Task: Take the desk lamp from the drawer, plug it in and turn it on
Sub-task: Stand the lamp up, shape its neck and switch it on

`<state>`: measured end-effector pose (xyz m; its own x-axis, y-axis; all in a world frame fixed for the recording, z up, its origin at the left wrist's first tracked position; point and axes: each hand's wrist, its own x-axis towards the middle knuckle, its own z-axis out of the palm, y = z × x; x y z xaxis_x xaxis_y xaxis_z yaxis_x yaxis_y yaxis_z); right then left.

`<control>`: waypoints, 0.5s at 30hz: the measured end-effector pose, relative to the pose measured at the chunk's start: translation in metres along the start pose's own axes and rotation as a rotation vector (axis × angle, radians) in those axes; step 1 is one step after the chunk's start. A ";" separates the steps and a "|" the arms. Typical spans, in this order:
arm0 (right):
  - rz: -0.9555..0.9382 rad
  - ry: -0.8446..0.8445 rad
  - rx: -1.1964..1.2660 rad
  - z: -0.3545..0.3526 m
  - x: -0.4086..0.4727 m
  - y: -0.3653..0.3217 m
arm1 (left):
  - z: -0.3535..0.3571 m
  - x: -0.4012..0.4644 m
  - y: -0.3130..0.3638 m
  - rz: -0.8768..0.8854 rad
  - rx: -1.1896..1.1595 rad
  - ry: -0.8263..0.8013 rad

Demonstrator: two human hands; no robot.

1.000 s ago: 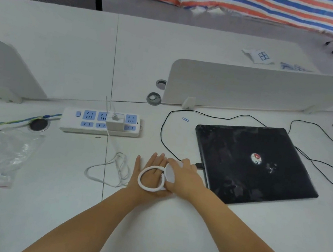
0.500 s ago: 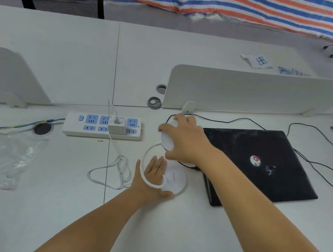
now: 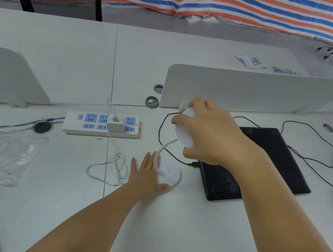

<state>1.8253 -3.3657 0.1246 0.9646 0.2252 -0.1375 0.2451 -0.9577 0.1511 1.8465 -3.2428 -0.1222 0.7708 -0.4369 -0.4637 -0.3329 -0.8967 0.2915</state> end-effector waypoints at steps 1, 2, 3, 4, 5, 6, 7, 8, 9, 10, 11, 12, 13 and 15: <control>-0.004 0.031 0.063 0.000 0.002 0.002 | -0.001 -0.001 0.000 0.003 0.008 0.000; 0.007 0.079 0.173 0.000 0.002 0.007 | -0.001 -0.001 0.000 0.004 0.012 0.002; 0.032 0.160 0.333 -0.001 -0.001 0.011 | -0.001 -0.002 0.000 0.006 0.016 0.006; 0.084 0.269 0.533 0.001 -0.007 0.015 | -0.001 -0.002 -0.001 0.009 0.018 0.009; 0.176 0.395 0.754 0.005 -0.015 0.018 | -0.001 -0.002 -0.001 0.013 0.017 0.012; 0.305 0.498 0.971 0.012 -0.024 0.018 | -0.001 -0.002 -0.001 0.017 0.016 0.011; 0.442 0.551 1.145 0.021 -0.032 0.016 | 0.000 -0.002 -0.001 0.019 0.014 0.009; 0.553 0.544 1.262 0.032 -0.037 0.011 | 0.000 -0.001 -0.001 0.021 0.014 0.008; 0.625 0.498 1.318 0.042 -0.041 0.004 | -0.001 -0.001 -0.001 0.024 0.014 0.007; 0.652 0.463 1.337 0.051 -0.042 -0.003 | 0.000 0.000 -0.001 0.023 0.017 0.005; 0.657 0.456 1.349 0.057 -0.041 -0.011 | 0.000 0.000 -0.001 0.020 0.018 0.006; 0.661 0.469 1.362 0.058 -0.038 -0.017 | 0.000 0.001 -0.001 0.016 0.020 0.005; 0.669 0.484 1.376 0.057 -0.035 -0.022 | 0.000 0.001 -0.001 0.011 0.022 -0.002; 0.676 0.495 1.387 0.052 -0.029 -0.024 | 0.001 0.002 -0.001 0.004 0.027 -0.014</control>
<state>1.7865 -3.3580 0.0744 0.8566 -0.5122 -0.0626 -0.2218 -0.2559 -0.9409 1.8483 -3.2425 -0.1240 0.7620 -0.4414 -0.4738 -0.3506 -0.8964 0.2713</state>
